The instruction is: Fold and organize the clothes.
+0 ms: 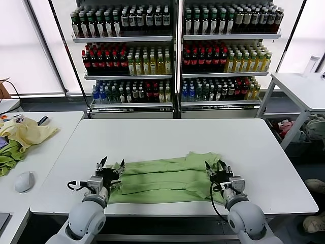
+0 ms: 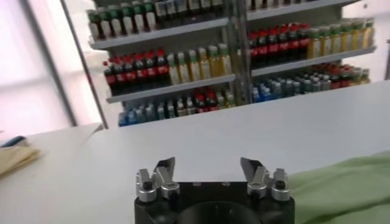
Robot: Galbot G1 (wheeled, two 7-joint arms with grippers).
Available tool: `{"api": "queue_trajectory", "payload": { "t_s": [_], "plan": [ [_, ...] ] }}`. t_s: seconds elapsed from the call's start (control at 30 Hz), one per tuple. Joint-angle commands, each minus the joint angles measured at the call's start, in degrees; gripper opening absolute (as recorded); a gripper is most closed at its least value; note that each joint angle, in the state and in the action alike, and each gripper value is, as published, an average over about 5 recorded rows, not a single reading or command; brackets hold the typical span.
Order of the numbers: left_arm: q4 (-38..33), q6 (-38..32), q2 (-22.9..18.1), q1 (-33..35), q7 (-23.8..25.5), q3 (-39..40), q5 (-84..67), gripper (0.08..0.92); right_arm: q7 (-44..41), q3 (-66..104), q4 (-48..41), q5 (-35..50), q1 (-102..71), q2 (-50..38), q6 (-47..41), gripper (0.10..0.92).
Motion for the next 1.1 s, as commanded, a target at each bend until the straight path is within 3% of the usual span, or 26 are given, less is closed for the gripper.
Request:
{"api": "queue_trajectory", "payload": {
  "t_s": [0.03,0.17,0.5,0.87,1.1],
  "plan": [
    [-2.07,-0.28,-8.4,7.71,-4.97,-2.21,8.04,0.786,0.11,1.97,3.63,-1.3,-4.93,0.01,0.71,0.766],
    [-1.5,0.73,-10.36,7.85,-4.93,-1.78,8.23,0.82,0.18,2.01,3.89,-1.28,-5.29,-0.04,0.8,0.818],
    [1.74,2.63,-12.42,7.42,-5.67,-2.08,7.09,0.811,0.34,2.21,4.32,-0.99,-5.52,-0.11,0.81,0.823],
    [4.09,2.58,-13.02,5.85,-5.58,-3.76,1.24,0.516,0.7,2.24,4.51,-0.57,-5.51,0.38,0.68,0.823],
    [5.55,1.71,-10.64,4.19,-3.93,-6.24,-2.93,0.317,0.9,2.81,4.51,0.38,-5.2,0.23,0.72,0.823]
  ]
}}
